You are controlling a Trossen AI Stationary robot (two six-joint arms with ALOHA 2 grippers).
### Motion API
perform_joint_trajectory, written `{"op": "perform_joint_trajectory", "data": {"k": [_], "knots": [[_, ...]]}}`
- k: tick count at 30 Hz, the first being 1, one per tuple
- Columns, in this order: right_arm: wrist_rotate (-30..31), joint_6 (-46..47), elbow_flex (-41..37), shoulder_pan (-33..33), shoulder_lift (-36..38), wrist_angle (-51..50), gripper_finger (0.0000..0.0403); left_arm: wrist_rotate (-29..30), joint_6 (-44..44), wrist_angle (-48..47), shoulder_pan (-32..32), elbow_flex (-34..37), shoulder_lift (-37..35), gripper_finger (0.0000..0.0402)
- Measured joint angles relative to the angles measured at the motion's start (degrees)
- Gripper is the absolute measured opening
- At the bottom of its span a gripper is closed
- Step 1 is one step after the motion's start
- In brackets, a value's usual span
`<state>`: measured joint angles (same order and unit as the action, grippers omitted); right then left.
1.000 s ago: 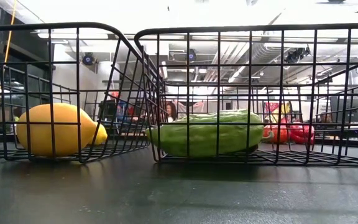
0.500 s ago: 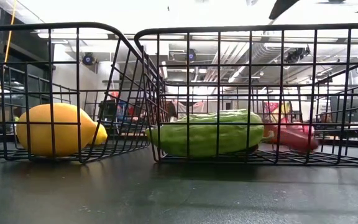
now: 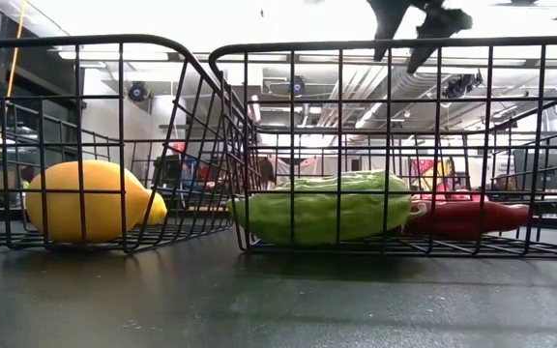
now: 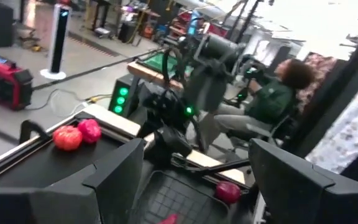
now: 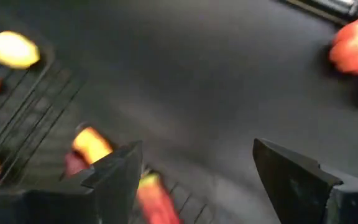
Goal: Sort produce into baskets
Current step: Put the orange pumpkin into the right wire basket
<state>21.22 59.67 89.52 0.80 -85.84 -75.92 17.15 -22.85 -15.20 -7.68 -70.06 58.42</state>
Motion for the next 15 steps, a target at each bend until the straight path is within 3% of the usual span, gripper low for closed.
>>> {"op": "perform_joint_trajectory", "data": {"k": [4, 9, 12, 15], "knots": [[0.2, -8.0, 0.0, -9.4, 0.0, 1.0, 0.0298, -1.3, -1.7, 0.0, 3.7, 0.0, 1.7, 0.0280], [5.7, -12.3, 0.0, -21.2, 0.0, 1.7, 0.0298, -1.8, -5.0, 0.6, 10.3, 0.0, 3.4, 0.0280], [7.0, -18.6, -0.3, -26.3, 0.0, 4.3, 0.0296, -5.9, -7.1, 2.8, 15.3, 0.0, 5.2, 0.0280], [4.6, -25.6, -1.3, -31.3, 0.0, 7.1, 0.0296, -11.4, -8.5, 5.1, 20.3, 0.0, 7.7, 0.0280]]}}
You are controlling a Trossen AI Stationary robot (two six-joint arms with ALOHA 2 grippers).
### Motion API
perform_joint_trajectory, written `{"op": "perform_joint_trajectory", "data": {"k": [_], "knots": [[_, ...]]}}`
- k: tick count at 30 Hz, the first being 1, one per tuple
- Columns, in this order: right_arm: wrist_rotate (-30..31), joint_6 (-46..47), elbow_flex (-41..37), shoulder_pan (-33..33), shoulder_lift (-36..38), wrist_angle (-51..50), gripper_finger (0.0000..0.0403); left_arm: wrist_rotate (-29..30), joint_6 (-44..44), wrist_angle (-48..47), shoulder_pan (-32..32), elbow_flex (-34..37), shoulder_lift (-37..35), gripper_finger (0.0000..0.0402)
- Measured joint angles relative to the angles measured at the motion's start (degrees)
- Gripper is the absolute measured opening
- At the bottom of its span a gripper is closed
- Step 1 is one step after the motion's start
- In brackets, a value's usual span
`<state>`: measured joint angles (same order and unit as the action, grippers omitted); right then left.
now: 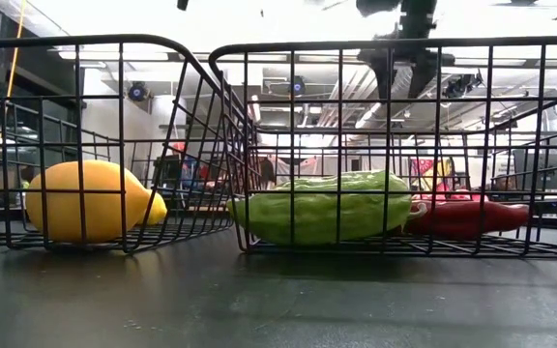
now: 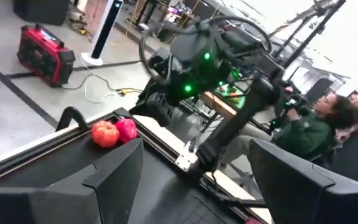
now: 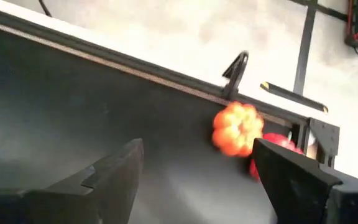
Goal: Sort produce into baskets
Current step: Put the orange pumpkin into the right wire basket
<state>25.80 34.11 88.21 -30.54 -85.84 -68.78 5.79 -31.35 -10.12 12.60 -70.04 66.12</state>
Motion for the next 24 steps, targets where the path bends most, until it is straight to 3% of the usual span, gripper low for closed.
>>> {"op": "perform_joint_trajectory", "data": {"k": [3, 10, 17, 20, 24], "knots": [[-2.0, -5.9, -1.8, -5.3, 0.0, 3.0, 0.0296, -2.4, -2.5, 1.0, 4.2, 0.0, 2.4, 0.0280], [-2.7, -10.2, -9.1, -15.1, 0.0, 8.8, 0.0296, -4.3, -4.3, 1.0, 10.3, 0.0, 4.3, 0.0280], [-15.5, -12.5, -19.8, -21.0, 0.0, 16.0, 0.0299, -9.4, -3.5, 1.0, 17.1, 0.0, 4.3, 0.0280], [-18.6, -12.7, -20.9, -22.2, 0.0, 17.5, 0.0320, -13.4, -2.4, 1.0, 19.9, 0.0, 4.3, 0.0280], [-18.0, -14.8, -20.3, -22.7, 0.0, 18.0, 0.0380, -18.1, -1.2, 1.0, 23.1, 0.0, 4.3, 0.0280]]}}
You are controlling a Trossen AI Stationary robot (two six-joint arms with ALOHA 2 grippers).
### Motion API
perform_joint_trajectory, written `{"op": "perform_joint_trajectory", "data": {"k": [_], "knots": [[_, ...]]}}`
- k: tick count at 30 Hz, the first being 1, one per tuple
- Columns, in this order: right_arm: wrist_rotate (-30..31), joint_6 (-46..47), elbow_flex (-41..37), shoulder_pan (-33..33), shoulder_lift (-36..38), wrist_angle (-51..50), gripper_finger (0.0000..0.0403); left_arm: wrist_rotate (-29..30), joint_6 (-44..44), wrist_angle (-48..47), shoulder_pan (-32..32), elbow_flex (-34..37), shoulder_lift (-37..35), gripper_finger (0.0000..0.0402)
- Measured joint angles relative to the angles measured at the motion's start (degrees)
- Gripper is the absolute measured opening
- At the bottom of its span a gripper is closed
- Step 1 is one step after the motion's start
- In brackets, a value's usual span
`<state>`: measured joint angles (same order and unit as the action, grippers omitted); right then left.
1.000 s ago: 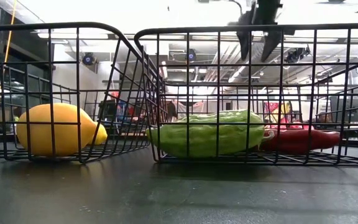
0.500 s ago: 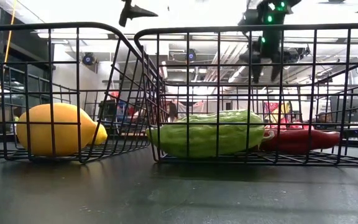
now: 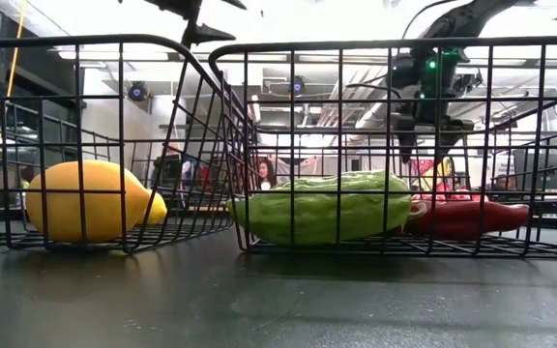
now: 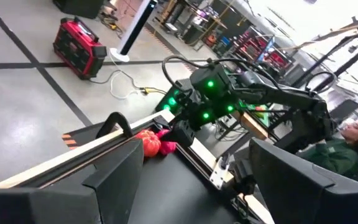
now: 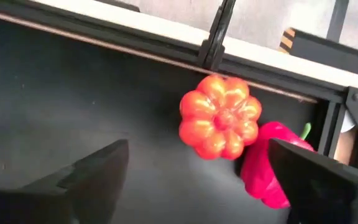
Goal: Sort produce into baskets
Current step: Put the orange pumpkin into the right wire basket
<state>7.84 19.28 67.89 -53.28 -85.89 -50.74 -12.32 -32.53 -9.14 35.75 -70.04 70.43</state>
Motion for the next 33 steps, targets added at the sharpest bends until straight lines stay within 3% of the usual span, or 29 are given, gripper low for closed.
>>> {"op": "perform_joint_trajectory", "data": {"k": [5, 9, 16, 33], "knots": [[1.9, 0.3, 0.1, -0.4, -3.1, 0.2, 0.0387, -5.7, 1.2, 0.0, 3.4, 0.0, 0.0, 0.0280], [2.6, 6.0, 0.2, -0.6, -5.6, 3.4, 0.0387, -9.4, 1.3, 0.0, 5.4, 0.0, 0.0, 0.0280], [2.6, 6.2, 0.4, -1.4, -6.1, 4.7, 0.0387, -12.8, 1.2, -0.1, 6.6, 0.0, 0.0, 0.0280], [0.5, 4.7, 0.4, -5.2, -17.1, 5.9, 0.0387, -13.1, -2.8, -0.1, 6.3, 0.0, 0.0, 0.0280]]}}
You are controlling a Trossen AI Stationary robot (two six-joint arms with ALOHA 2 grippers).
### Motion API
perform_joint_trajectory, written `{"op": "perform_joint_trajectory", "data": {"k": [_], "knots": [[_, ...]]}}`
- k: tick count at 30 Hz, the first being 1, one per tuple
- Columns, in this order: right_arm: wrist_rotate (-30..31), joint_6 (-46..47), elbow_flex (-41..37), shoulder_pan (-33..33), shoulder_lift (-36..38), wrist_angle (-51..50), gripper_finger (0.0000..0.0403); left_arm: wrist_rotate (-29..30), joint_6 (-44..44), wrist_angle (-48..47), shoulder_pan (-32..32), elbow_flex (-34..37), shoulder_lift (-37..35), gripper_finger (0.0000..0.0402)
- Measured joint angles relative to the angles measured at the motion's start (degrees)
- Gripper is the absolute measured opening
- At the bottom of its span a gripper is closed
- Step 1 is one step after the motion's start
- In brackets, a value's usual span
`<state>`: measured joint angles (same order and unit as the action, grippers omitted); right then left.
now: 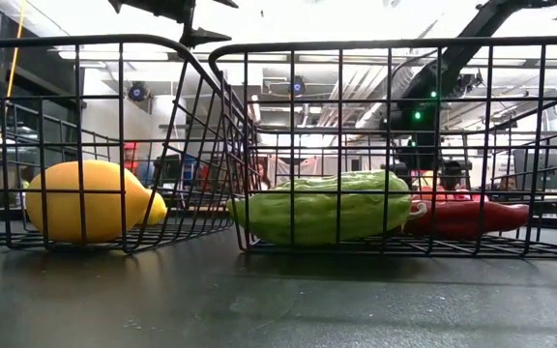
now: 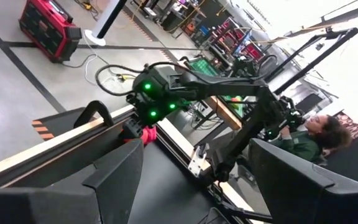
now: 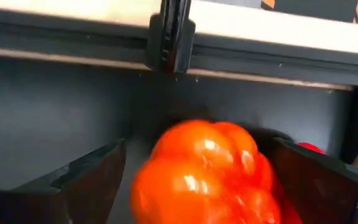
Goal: Sort produce into baskets
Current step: Put the orange pumpkin into the right wire basket
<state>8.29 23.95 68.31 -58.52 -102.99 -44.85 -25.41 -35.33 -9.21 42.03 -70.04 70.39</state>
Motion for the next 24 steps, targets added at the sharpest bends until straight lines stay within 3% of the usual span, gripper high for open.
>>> {"op": "perform_joint_trajectory", "data": {"k": [9, 17, 24], "knots": [[-0.8, 0.0, 0.0, 0.0, -1.4, -3.8, 0.0387, 0.0, -0.5, 0.0, -0.1, 0.0, 0.0, 0.0280], [-10.1, -0.9, 0.7, 0.1, -1.4, -6.9, 0.0387, 0.0, -0.2, 0.0, -0.1, 0.0, 0.0, 0.0280], [-6.2, -4.5, 5.6, 1.3, 1.0, -12.6, 0.0387, 0.0, 1.2, 0.0, -0.1, 0.0, 0.0, 0.0280]]}}
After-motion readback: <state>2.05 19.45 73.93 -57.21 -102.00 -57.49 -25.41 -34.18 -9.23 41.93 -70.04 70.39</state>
